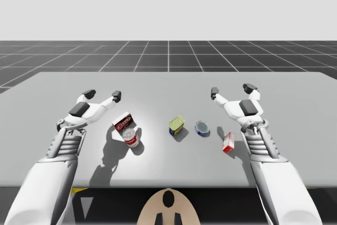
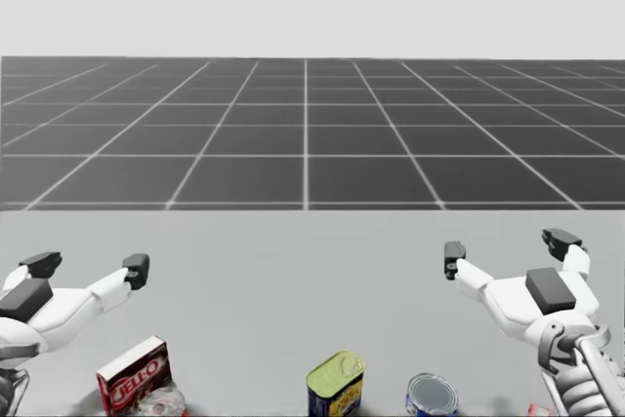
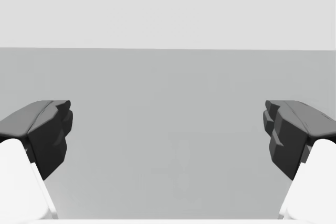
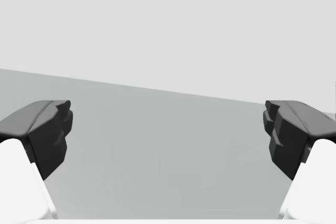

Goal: Pick up the tomato soup can and lift it.

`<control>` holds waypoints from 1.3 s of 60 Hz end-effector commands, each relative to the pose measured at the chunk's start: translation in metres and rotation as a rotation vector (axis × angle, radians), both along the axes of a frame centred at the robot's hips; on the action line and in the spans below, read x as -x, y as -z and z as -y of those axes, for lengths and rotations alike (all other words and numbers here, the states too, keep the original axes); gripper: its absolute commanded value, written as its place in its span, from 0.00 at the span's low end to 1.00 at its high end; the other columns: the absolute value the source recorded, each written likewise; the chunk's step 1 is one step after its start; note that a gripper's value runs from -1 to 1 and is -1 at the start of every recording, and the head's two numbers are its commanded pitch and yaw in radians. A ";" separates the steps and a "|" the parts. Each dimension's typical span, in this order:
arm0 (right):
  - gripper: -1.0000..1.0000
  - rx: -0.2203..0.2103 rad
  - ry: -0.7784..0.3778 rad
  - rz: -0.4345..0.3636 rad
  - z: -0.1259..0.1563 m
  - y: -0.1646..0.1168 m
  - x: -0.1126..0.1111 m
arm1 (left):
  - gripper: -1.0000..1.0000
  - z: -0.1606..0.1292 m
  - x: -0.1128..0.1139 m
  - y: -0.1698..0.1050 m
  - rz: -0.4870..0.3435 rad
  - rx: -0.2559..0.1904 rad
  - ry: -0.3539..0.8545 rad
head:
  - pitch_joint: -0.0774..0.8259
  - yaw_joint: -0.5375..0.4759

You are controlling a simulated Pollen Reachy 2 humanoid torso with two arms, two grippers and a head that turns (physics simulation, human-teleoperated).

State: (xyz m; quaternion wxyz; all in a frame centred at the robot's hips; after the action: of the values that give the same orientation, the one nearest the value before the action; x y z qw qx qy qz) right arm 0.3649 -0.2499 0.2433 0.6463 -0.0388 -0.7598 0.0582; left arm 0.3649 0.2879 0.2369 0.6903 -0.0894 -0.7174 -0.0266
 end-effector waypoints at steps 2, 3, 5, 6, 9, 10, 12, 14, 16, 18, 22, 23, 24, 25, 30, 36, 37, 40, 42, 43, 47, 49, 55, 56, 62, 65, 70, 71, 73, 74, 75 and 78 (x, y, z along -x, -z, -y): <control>0.00 -0.004 0.007 0.002 0.001 0.000 0.000 | 0.00 0.000 -0.001 0.000 -0.001 -0.002 0.002 | 0.46 0.53; 0.00 -0.005 0.007 0.003 0.001 -0.001 0.000 | 0.00 0.000 -0.001 0.001 0.000 -0.002 0.002 | 0.48 0.53; 0.00 -0.007 0.009 0.003 0.001 -0.001 -0.001 | 0.00 0.000 -0.001 0.001 0.001 -0.003 0.003 | 0.51 0.53; 0.00 -0.008 0.009 0.003 0.001 -0.001 0.000 | 0.00 0.000 -0.001 0.001 0.002 -0.003 0.005 | 0.52 0.54; 0.00 -0.010 0.010 0.004 0.002 -0.001 0.000 | 0.00 0.000 -0.001 0.001 0.005 -0.003 0.007 | 0.56 0.55; 0.00 -0.011 0.010 0.005 0.002 -0.001 0.000 | 0.00 0.000 -0.001 0.001 0.005 -0.003 0.008 | 0.57 0.55; 0.00 -0.011 0.011 0.005 0.002 -0.001 0.000 | 0.00 0.000 -0.001 0.001 0.006 -0.003 0.008 | 0.59 0.55; 0.00 -0.012 0.011 0.005 0.002 -0.002 -0.001 | 0.00 0.000 -0.001 0.001 0.008 -0.002 0.010 | 0.62 0.56; 0.00 -0.012 0.011 0.005 0.002 -0.002 -0.001 | 0.00 -0.001 -0.001 0.001 0.008 -0.002 0.010 | 0.63 0.56; 0.00 -0.012 0.011 0.004 0.002 -0.002 -0.001 | 0.00 -0.001 -0.001 0.001 0.009 -0.001 0.011 | 0.65 0.57; 0.00 -0.013 0.010 0.002 0.002 -0.002 -0.001 | 0.00 0.000 -0.001 0.001 0.011 0.000 0.013 | 0.71 0.61; 0.00 -0.014 0.010 0.002 0.002 -0.002 0.000 | 0.00 0.000 -0.001 0.001 0.012 0.000 0.014 | 0.72 0.62; 0.00 -0.014 0.009 0.002 0.003 -0.002 0.000 | 0.00 0.000 -0.001 0.001 0.012 0.000 0.014 | 0.73 0.63; 0.00 -0.015 0.009 0.002 0.003 -0.002 0.000 | 0.00 0.000 -0.002 0.001 0.012 0.000 0.014 | 0.74 0.63; 0.00 -0.016 0.007 0.002 0.003 -0.003 0.000 | 0.00 0.001 -0.002 0.001 0.012 0.000 0.016 | 0.78 0.69; 0.00 -0.017 0.003 -0.001 0.002 -0.003 0.000 | 0.00 0.002 -0.002 0.002 0.014 -0.002 0.018 | 0.83 0.74; 0.00 -0.016 0.003 -0.001 0.002 -0.002 0.000 | 0.00 0.002 -0.002 0.002 0.015 -0.003 0.019 | 0.83 0.76; 0.00 -0.016 0.001 -0.001 0.002 -0.002 0.000 | 0.00 0.003 -0.001 0.002 0.016 -0.004 0.022 | 0.85 0.78; 0.00 -0.016 0.001 -0.001 0.002 -0.002 0.000 | 0.00 0.003 -0.001 0.002 0.017 -0.005 0.022 | 0.85 0.78; 0.00 -0.016 0.001 -0.002 0.001 -0.002 0.000 | 0.00 0.003 -0.001 0.002 0.017 -0.005 0.023 | 0.85 0.79; 0.00 -0.018 0.002 -0.002 0.001 -0.002 0.000 | 0.00 0.005 -0.001 0.002 0.020 -0.005 0.028 | 0.86 0.80; 0.00 -0.019 0.002 -0.002 0.001 -0.002 0.000 | 0.00 0.005 0.000 0.001 0.021 -0.005 0.029 | 0.86 0.81; 0.00 -0.020 0.002 -0.001 0.001 -0.002 -0.001 | 0.00 0.010 0.005 -0.002 0.027 -0.002 0.047 | 0.86 0.81; 0.00 -0.021 0.003 -0.001 0.001 -0.002 -0.001 | 0.00 0.012 0.007 -0.004 0.033 -0.006 0.052 | 0.86 0.81; 0.00 -0.022 0.005 -0.002 0.001 -0.002 -0.001 | 0.00 0.014 0.018 -0.012 0.051 0.004 0.060 | 0.85 0.81; 0.00 -0.022 0.007 -0.003 0.001 -0.001 -0.001 | 0.00 0.015 0.029 -0.019 0.039 0.035 0.099 | 0.85 0.81; 0.00 -0.023 0.009 -0.005 0.001 -0.001 -0.001 | 0.00 0.016 0.055 -0.031 0.033 0.020 0.130 | 0.85 0.81; 0.00 -0.023 0.009 -0.005 0.001 -0.001 -0.001 | 0.00 0.016 0.061 -0.033 0.028 0.021 0.137 | 0.85 0.81; 0.00 -0.022 0.009 -0.006 0.001 0.000 -0.001 | 0.00 0.016 0.070 -0.034 0.016 0.013 0.153 | 0.85 0.81; 0.00 -0.022 0.010 -0.005 0.001 0.000 -0.001 | 0.00 0.016 0.074 -0.034 0.003 0.021 0.177 | 0.85 0.81; 0.00 -0.022 0.010 -0.005 0.001 0.000 -0.001 | 0.00 0.016 0.080 -0.034 -0.001 0.021 0.189 | 0.85 0.81; 0.00 -0.022 0.012 -0.006 0.001 0.000 -0.001 | 0.00 0.017 0.095 -0.033 -0.026 0.011 0.233 | 0.85 0.81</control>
State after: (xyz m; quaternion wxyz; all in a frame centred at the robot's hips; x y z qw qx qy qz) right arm 0.3658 -0.2511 0.2441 0.6486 -0.0348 -0.7589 0.0473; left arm 0.3070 0.2721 0.2648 0.6797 -0.1472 -0.7148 -0.0738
